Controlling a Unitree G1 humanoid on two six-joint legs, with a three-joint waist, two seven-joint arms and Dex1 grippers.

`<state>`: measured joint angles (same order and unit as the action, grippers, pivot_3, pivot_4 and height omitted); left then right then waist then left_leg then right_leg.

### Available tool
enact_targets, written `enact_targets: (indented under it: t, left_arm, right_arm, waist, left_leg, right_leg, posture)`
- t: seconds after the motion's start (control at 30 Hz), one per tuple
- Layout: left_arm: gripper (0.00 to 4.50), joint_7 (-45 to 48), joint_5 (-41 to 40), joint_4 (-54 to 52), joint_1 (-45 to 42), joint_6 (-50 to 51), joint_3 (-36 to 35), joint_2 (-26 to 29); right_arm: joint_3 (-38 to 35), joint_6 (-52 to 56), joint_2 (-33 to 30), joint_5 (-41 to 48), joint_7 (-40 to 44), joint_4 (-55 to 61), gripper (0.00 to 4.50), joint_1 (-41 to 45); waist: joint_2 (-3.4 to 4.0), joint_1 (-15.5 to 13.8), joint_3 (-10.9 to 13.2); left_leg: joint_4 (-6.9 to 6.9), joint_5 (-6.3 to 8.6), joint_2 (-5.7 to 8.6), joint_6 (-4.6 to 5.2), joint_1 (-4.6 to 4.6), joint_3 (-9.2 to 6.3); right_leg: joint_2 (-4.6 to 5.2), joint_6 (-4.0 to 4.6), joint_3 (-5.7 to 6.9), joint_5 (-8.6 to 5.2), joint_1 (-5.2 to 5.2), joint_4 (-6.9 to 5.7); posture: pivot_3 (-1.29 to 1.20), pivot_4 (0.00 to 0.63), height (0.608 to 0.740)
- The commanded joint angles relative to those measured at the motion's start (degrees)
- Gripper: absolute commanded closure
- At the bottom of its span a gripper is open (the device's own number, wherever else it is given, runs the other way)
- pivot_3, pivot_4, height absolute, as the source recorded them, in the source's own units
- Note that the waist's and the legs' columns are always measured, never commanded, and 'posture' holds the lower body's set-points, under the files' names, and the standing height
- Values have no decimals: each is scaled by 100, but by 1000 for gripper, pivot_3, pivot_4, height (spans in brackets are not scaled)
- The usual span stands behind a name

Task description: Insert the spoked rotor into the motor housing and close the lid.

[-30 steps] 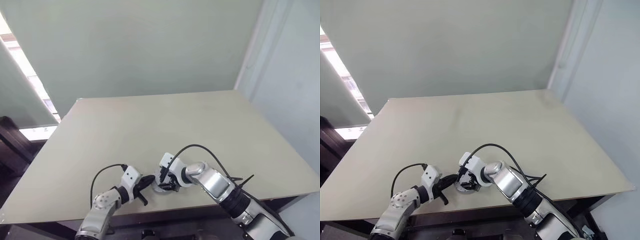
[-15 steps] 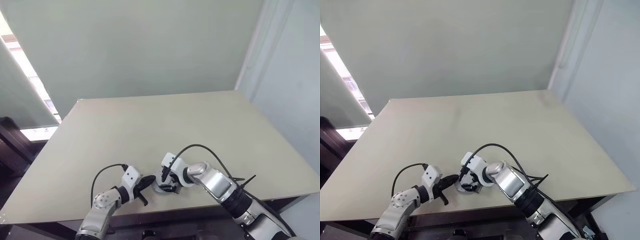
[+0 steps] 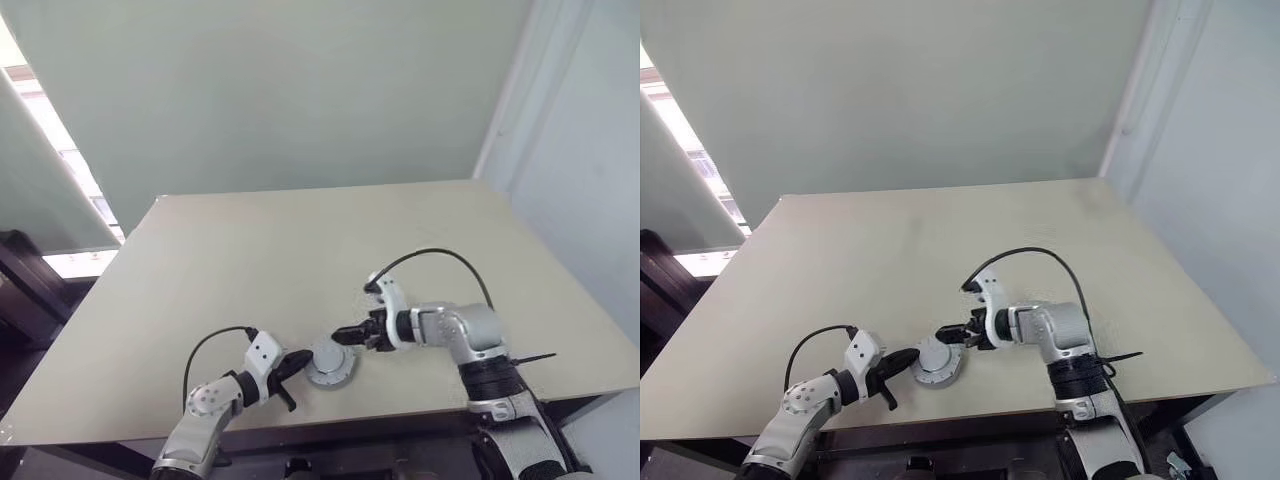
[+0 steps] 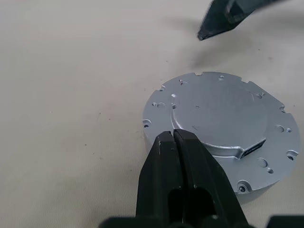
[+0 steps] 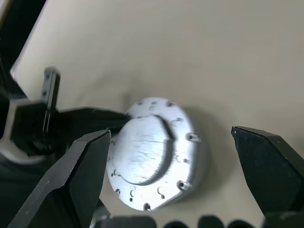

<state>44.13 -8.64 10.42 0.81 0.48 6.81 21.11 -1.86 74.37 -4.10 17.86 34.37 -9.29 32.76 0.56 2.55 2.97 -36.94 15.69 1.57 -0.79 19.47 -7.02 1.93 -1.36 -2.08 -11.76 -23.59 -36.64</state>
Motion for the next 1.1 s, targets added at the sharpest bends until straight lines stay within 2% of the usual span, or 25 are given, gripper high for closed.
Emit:
enact_targets:
  t: [0.03,0.23,0.4,0.9,1.1]
  left_arm:
    - [4500,157,175,122,18,67,362,-50]
    - [4500,196,174,116,19,49,367,-32]
    - [4500,232,176,59,40,64,383,-9]
    - [4500,228,163,30,75,48,363,32]
    - [4500,215,165,29,60,46,360,34]
  right_arm:
    - [-735,281,72,380,-199,-416,32,190]
    - [-1568,744,295,825,-353,-1160,32,162]
    - [-1915,681,449,1048,-410,-1695,32,128]
    - [-1618,643,847,1270,-361,-2005,32,13]
    - [-1183,887,1025,1248,-394,-1834,32,-197]
  waist:
    - [4,1,0]
    - [12,5,-1]
    - [18,7,-2]
    - [27,48,-5]
    - [28,52,-10]
  left_leg:
    - [0,0,0,0,0,1]
    - [0,-1,0,2,0,4]
    - [0,-1,1,3,0,5]
    - [1,0,-4,5,-2,6]
    - [5,0,-6,5,-5,7]
  right_leg:
    - [0,0,0,0,0,0]
    - [0,0,-2,0,1,0]
    - [-1,0,-2,0,2,0]
    - [-5,0,-3,0,1,-1]
    - [-7,0,-4,0,1,-1]
  posture:
    - [0,0,740]
    - [0,0,740]
    - [0,0,740]
    - [0,0,740]
    - [0,0,740]
